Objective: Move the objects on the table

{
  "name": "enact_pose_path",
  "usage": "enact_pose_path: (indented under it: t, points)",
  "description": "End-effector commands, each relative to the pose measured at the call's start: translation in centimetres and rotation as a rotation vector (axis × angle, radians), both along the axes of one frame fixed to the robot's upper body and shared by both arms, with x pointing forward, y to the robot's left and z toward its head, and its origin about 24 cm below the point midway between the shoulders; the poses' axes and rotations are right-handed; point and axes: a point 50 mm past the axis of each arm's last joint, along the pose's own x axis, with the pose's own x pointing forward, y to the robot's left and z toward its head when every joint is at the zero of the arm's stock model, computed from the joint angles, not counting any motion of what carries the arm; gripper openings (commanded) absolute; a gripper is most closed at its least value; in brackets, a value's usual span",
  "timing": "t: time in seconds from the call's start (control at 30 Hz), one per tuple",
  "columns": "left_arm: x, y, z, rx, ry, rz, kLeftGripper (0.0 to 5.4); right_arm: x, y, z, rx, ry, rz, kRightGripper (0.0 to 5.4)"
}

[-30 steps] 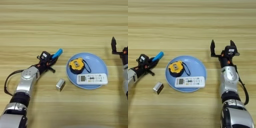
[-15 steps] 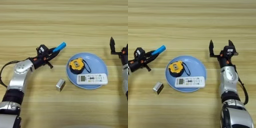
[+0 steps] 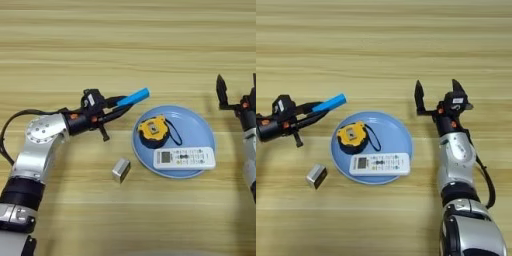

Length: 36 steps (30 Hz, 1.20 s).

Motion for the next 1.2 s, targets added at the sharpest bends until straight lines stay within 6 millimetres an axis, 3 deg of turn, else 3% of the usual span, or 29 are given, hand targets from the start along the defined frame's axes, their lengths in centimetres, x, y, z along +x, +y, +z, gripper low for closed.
enact_pose_path:
  t: [0.03, 0.27, 0.6, 1.07, 1.2]
  points:
    - [-0.8, -0.7, 0.1, 0.005, -0.003, -0.087, 0.72, 0.0, 0.2, 0.1, 0.015, -0.005, 0.013, 5.4]
    - [-2.1, -2.0, 0.0, 0.005, -0.009, -0.229, 0.72, -0.1, 0.2, 0.2, 0.021, -0.008, 0.023, 5.4]
    - [-2.4, -2.7, -0.4, 0.015, 0.003, -0.268, 0.72, -0.2, 0.6, 0.5, 0.005, -0.017, 0.115, 5.4]
    - [-2.4, -3.0, -0.7, 0.026, 0.007, -0.278, 0.72, -1.5, 0.4, 7.3, -0.196, -0.226, 0.47, 5.4]
    - [-2.4, -3.0, -0.7, 0.029, 0.005, -0.278, 0.72, -2.2, 1.0, 8.4, -0.242, -0.257, 0.573, 5.4]
